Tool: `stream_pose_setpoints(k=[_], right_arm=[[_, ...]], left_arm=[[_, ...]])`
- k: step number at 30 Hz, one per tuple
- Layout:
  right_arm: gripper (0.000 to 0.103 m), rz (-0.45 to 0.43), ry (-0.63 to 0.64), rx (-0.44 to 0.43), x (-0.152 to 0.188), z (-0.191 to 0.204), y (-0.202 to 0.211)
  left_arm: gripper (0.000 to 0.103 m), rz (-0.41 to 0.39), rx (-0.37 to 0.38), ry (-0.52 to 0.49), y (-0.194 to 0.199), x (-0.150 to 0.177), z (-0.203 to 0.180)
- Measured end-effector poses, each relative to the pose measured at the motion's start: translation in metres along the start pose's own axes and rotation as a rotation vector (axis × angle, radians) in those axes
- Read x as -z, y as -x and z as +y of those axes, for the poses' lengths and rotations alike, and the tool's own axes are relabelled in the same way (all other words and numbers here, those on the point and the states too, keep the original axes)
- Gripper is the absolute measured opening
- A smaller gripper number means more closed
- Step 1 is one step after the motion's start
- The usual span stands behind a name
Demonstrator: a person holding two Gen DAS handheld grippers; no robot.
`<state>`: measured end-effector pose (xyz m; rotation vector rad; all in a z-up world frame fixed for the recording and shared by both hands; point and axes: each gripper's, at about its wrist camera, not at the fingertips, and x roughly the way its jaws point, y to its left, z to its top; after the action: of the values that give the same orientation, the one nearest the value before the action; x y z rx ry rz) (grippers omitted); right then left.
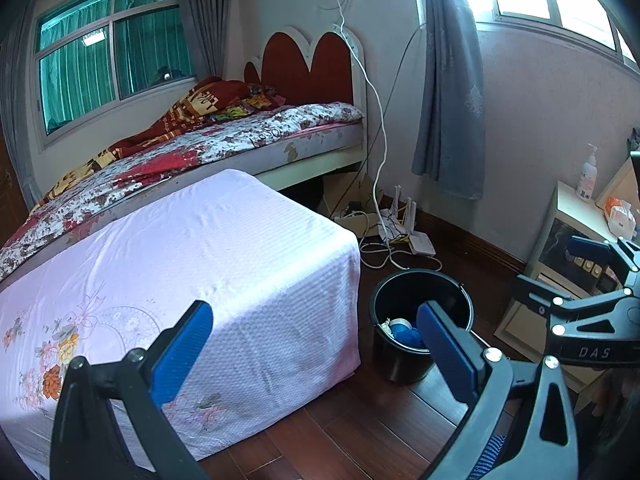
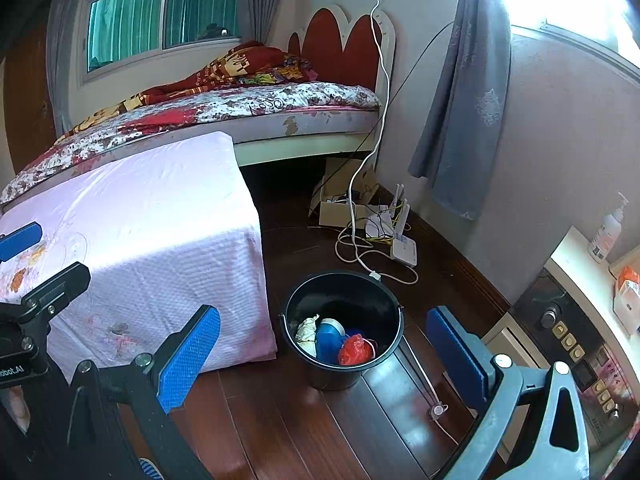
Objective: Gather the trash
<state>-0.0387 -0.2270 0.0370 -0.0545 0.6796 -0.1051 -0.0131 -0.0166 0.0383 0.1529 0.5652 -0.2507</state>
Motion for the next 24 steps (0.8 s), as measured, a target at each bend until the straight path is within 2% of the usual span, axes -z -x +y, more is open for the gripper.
stream_pose_setpoints(k=[19, 24], right_arm=[[0.103, 0.002, 0.004, 0.001, 0.0004, 0.0002, -0.0011], [0.103, 0.006, 0.007, 0.000, 0.0010, 0.0000, -0.0019]], left_arm=[[0.102, 0.009, 0.006, 0.001, -0.0009, -0.0007, -0.0010], [0.102, 0.008, -0.024, -0.017, -0.0030, -0.0002, -0.0029]])
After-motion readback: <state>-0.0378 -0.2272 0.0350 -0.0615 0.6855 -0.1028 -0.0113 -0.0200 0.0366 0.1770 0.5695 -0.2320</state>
